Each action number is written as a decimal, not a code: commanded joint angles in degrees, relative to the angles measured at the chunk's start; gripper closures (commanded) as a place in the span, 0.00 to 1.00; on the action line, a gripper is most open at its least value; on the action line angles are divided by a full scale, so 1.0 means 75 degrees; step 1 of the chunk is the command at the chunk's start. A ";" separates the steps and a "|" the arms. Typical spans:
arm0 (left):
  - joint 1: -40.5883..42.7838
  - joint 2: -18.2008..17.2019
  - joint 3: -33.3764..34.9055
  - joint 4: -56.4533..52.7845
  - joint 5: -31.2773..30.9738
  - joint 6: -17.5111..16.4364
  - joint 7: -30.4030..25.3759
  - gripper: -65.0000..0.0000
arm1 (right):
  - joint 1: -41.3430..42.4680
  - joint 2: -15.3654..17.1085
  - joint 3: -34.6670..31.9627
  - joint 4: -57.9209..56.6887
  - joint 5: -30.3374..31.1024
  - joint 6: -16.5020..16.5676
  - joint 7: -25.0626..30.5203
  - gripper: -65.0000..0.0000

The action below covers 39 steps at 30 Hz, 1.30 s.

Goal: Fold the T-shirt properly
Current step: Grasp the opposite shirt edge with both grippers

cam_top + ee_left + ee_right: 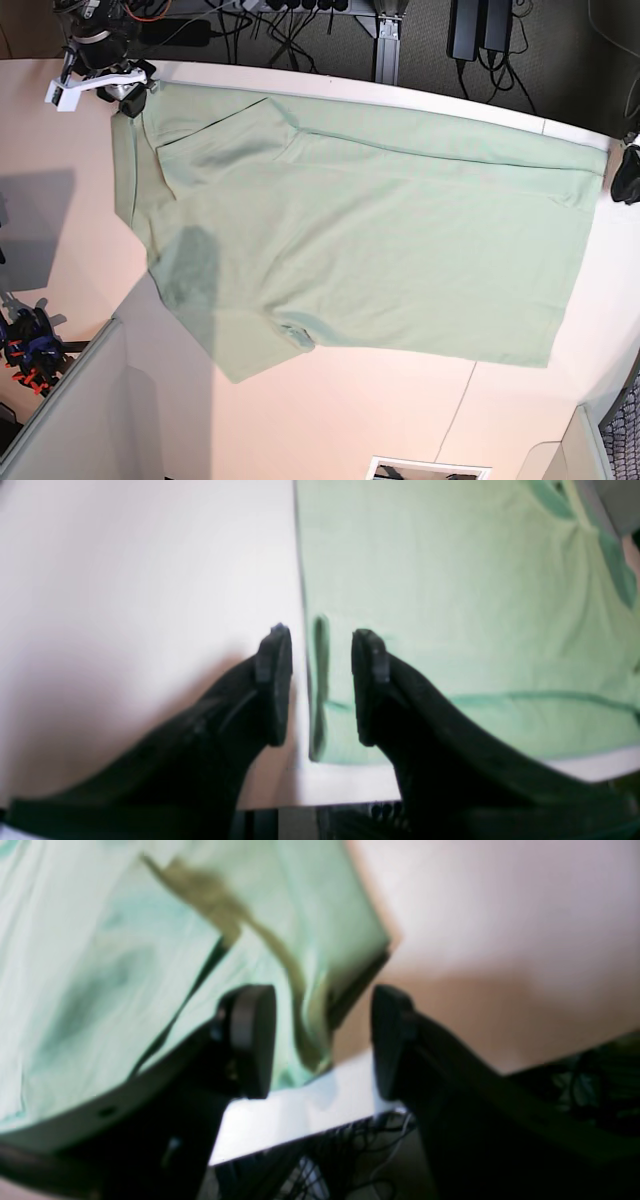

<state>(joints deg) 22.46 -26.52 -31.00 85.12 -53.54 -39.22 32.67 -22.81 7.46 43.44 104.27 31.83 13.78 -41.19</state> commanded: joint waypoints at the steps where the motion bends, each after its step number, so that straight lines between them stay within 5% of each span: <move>1: -0.0032 -0.0152 -0.0163 0.0122 -0.0245 -0.0104 -0.0152 0.63 | 0.0122 0.0105 0.0149 0.0157 0.0099 0.0017 0.0201 0.53; 13: -0.0606 -0.0172 0.0219 0.0125 -0.0493 -0.0104 -0.0111 0.63 | 0.2634 0.0221 0.0347 -0.0262 -0.0530 -0.0201 0.0702 0.53; 26: -0.0647 -0.0271 0.1244 0.0259 0.0303 -0.0104 -0.0446 0.62 | 0.6802 0.1702 -0.2197 -0.6274 -0.2736 -0.0332 0.1804 0.53; 28: -0.0734 -0.0382 0.1244 0.0259 0.0347 -0.0104 -0.0443 0.53 | 0.7055 0.1821 -0.2672 -0.7044 -0.2871 -0.0358 0.2078 0.53; 31: -0.0903 -0.0545 0.1244 0.0259 0.0344 -0.0104 -0.0475 0.41 | 0.7163 0.1816 -0.3040 -0.7734 -0.2809 -0.0262 0.2203 0.53; 35: -0.1300 -0.0600 0.1300 0.0254 0.0720 -0.0104 -0.0542 0.41 | 0.7140 0.1609 -0.3124 -0.7970 -0.2585 0.0271 0.2209 0.53; 39: -0.1903 -0.0676 0.1818 0.0119 0.1355 -0.0104 -0.0801 0.41 | 0.7163 0.1256 -0.3124 -0.7953 -0.2527 0.0297 0.2206 0.53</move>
<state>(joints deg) 8.71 -30.46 -16.82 85.43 -42.50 -39.18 27.99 29.45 16.60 20.01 43.88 12.49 15.44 -24.25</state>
